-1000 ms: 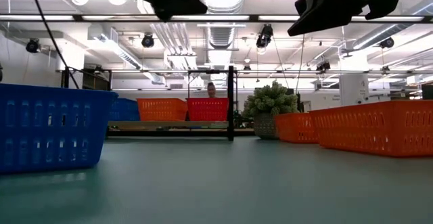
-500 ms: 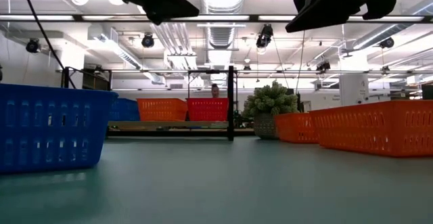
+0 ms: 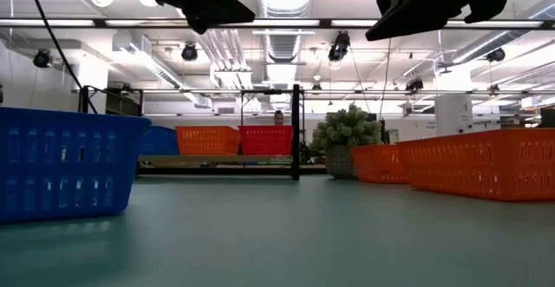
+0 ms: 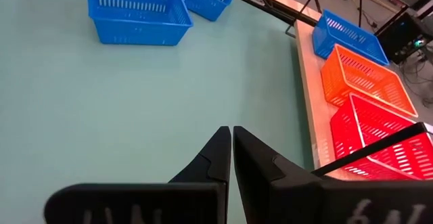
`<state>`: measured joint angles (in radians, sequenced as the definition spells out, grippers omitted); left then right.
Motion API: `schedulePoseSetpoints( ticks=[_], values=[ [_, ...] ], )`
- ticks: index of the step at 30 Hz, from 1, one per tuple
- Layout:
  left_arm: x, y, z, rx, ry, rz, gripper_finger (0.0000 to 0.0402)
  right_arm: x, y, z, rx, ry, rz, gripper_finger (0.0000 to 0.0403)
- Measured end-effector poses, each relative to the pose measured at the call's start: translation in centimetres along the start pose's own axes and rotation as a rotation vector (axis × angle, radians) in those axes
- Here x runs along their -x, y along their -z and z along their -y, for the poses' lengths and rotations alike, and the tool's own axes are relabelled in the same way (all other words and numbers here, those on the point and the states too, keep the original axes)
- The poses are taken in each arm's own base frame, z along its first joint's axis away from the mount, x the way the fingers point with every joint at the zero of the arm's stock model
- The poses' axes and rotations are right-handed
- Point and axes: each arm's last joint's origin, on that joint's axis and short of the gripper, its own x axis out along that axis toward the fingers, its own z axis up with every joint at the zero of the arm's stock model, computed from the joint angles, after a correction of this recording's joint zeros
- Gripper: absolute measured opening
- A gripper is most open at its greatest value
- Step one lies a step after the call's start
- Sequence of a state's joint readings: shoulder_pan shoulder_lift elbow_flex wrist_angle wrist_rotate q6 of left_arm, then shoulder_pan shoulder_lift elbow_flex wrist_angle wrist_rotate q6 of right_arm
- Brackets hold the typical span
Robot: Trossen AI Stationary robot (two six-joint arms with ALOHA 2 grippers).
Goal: Stack baskets on shelf by color
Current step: Stack the right blue bin on the blue bin on the shelf
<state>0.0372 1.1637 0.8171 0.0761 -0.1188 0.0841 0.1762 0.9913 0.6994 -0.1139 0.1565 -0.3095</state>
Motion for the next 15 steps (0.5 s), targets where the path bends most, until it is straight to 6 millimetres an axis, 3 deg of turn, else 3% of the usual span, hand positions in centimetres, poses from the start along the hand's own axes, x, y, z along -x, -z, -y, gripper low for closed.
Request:
schedulePoseSetpoints(
  ticks=[8, 15],
  values=[
    [-0.03, 0.31, 0.11, 0.007, 0.007, -0.012, 0.0000, 0.00, 0.00, 0.00, 0.005, 0.000, 0.000, 0.0011],
    [0.07, 0.31, 0.94, 0.119, 0.041, -0.015, 0.0000, 0.00, -0.01, -0.02, -0.028, -0.002, 0.001, 0.0011]
  ],
)
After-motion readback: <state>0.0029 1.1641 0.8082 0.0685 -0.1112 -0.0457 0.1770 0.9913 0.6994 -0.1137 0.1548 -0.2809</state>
